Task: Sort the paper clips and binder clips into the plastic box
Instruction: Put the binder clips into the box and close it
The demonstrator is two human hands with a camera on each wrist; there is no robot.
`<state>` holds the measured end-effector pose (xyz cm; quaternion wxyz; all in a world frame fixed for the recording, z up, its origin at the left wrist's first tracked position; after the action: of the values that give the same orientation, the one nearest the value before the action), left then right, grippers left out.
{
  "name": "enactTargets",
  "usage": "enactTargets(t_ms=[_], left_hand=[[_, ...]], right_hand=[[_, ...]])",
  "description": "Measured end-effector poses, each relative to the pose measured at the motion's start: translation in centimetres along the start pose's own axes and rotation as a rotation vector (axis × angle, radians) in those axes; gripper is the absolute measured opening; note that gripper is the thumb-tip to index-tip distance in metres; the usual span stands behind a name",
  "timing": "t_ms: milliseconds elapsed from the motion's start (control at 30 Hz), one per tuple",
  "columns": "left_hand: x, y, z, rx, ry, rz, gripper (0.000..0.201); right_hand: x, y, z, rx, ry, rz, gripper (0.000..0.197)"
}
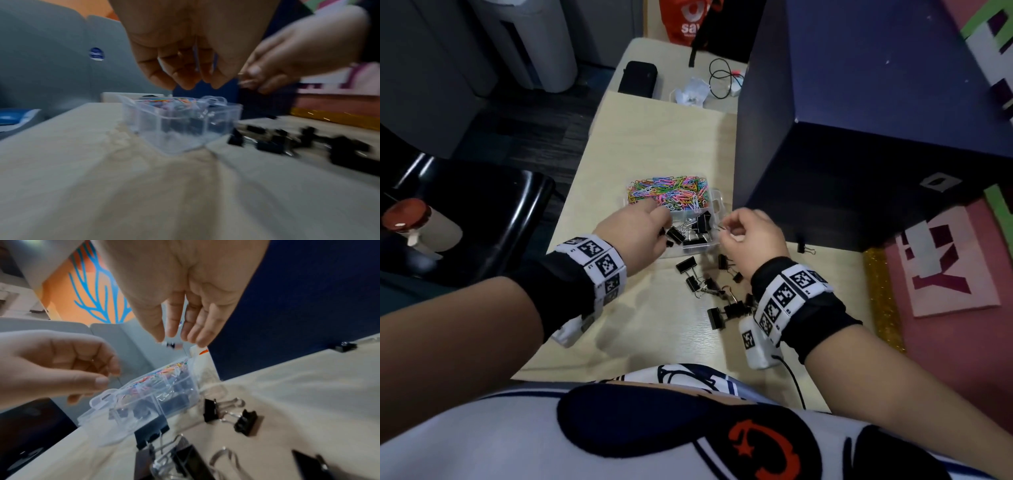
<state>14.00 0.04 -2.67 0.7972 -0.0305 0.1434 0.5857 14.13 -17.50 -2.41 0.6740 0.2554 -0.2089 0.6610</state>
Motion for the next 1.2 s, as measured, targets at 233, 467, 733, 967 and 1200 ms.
enactTargets(t_ms=[233, 467, 733, 967, 1200], left_hand=[[-5.7, 1.5, -7.2, 0.264, -0.163, -0.209, 0.047], [-4.9, 1.6, -9.9, 0.357, -0.277, -0.192, 0.062], [-4.6, 1.4, -8.8, 0.368, -0.250, -0.152, 0.028], [-4.3, 1.4, -5.0, 0.229, -0.208, -0.139, 0.038], [0.5, 0.0, -1.1, 0.050, -0.021, 0.061, 0.039]], right_hand=[[-8.7, 0.5, 0.5, 0.105, 0.338, -0.439, 0.048], [-11.3, 1.8, -0.8, 0.246, 0.410, -0.460, 0.062], [-4.3, 3.4, -6.1, 0.429, 0.398, -0.012, 0.058], [-3.3, 3.5, -7.4, 0.436, 0.352, 0.050, 0.029], [-3.8, 3.4, -6.5, 0.392, 0.208, -0.032, 0.016]])
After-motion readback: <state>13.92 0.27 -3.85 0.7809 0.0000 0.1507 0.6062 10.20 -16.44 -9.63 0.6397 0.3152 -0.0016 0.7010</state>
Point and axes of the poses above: each hand's wrist, its own y-axis away from the middle knuckle, its own z-axis out of the back of the hand, x = y × z, the point moved 10 cm from there along -y, towards the middle knuckle, and after that the axes turned 1 degree about z, right-handed, at the moved point
